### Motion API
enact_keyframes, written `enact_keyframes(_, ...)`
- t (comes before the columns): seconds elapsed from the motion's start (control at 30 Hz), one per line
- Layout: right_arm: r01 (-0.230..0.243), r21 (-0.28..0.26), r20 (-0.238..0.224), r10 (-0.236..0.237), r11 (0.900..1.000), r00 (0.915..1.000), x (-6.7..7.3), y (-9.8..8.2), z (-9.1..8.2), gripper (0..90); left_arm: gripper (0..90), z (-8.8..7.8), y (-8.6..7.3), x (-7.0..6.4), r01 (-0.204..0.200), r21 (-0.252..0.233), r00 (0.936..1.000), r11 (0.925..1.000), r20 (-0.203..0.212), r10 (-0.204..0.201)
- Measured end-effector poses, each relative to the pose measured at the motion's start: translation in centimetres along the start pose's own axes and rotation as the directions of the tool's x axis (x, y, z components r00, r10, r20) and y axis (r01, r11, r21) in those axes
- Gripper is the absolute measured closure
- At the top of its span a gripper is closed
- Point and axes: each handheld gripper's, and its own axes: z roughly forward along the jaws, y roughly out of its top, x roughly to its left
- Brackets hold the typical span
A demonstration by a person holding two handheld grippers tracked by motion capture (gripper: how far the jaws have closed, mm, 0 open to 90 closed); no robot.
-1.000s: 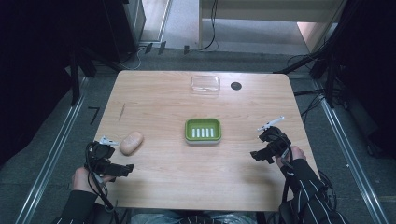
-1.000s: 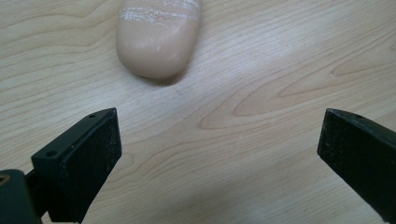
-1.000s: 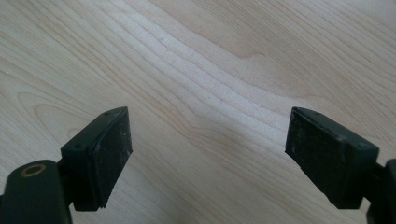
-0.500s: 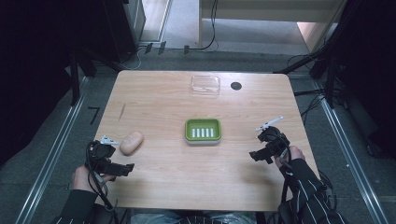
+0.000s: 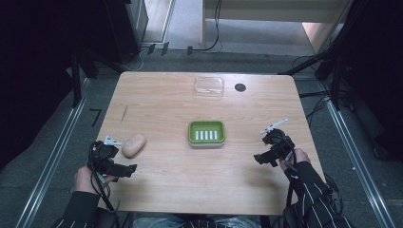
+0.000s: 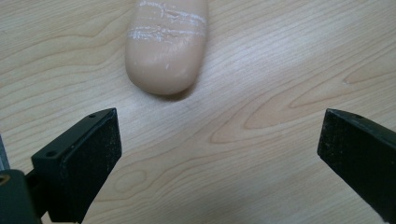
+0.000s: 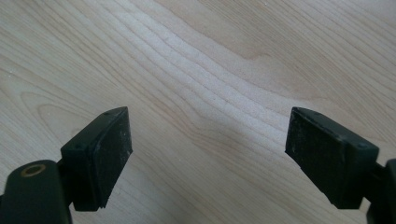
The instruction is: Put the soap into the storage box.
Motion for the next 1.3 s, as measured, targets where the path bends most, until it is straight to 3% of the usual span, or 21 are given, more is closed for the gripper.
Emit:
enact_keyframes(0.7, 0.002, 0.001, 0.008, -0.002, 1.0, 1.0, 0.2, 0.1, 0.0, 15.4, 0.6, 1.0, 2.4, 0.6, -0.008, -0.042, 0.9997, 0.9991, -0.023, 0.007)
enact_keyframes(0.9, 0.007, 0.002, 0.009, -0.007, 1.0, 0.9999, 0.2, 0.1, 0.0, 15.4, 0.6, 1.7, 3.4, 0.5, -0.03, -0.03, 0.9994, 0.9991, -0.016, 0.03)
enact_keyframes(1.3, 0.002, 0.0, 0.004, -0.002, 1.0, 1.0, 0.2, 0.1, 0.0, 15.4, 0.6, 3.0, 4.6, 1.0, -0.03, 0.003, 0.9995, 0.9995, -0.005, 0.03)
